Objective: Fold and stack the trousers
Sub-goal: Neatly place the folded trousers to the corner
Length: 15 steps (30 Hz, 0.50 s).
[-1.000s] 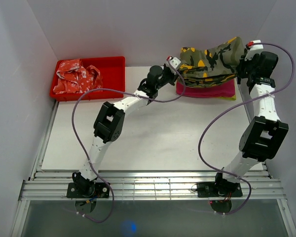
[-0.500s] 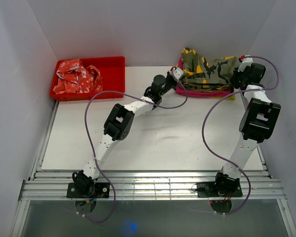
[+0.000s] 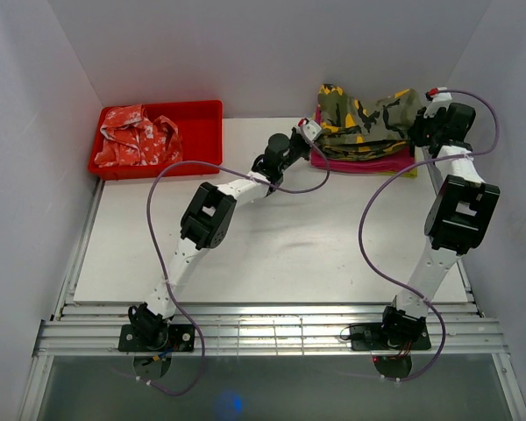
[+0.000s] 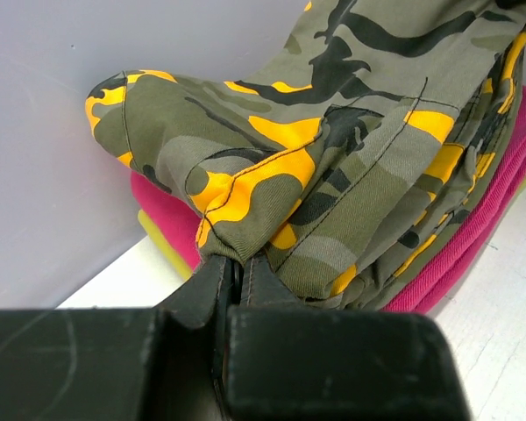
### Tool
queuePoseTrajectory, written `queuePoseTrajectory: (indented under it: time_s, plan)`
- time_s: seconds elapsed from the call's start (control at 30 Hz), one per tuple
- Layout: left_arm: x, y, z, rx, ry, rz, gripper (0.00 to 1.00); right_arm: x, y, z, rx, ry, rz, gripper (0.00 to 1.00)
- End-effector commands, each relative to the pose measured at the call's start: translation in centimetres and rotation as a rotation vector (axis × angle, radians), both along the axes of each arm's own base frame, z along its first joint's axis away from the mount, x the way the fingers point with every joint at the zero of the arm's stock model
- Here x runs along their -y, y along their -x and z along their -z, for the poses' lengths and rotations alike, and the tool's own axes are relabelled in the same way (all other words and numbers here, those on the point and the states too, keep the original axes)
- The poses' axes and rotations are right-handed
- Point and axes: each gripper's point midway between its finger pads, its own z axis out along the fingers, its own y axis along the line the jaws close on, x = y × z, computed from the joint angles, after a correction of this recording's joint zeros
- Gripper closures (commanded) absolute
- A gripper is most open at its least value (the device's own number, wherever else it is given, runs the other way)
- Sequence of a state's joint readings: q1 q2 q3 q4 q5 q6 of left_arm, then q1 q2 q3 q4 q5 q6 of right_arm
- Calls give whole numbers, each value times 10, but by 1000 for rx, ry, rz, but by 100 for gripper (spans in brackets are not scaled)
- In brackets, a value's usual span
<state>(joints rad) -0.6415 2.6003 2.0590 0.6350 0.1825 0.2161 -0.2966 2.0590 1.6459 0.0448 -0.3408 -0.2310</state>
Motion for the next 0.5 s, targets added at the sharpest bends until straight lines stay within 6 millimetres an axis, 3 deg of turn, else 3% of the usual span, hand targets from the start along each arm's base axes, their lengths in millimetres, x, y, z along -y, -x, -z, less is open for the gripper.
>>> queuePoseTrajectory:
  time_s: [0.0, 0.07, 0.23, 0.47]
  plan:
    - [-51, -12, -118, 169, 123, -118, 100, 16, -2, -78, 185, 67, 41, 92]
    - [-56, -14, -102, 140, 110, -124, 100, 18, 1, -65, 168, 66, 45, 92]
    - [-60, -13, -61, 79, 55, -121, 100, 27, 0, -6, 59, 93, 61, 92]
    - [-58, -7, -16, 32, -27, -89, 100, 43, 1, 35, -44, 157, 91, 92]
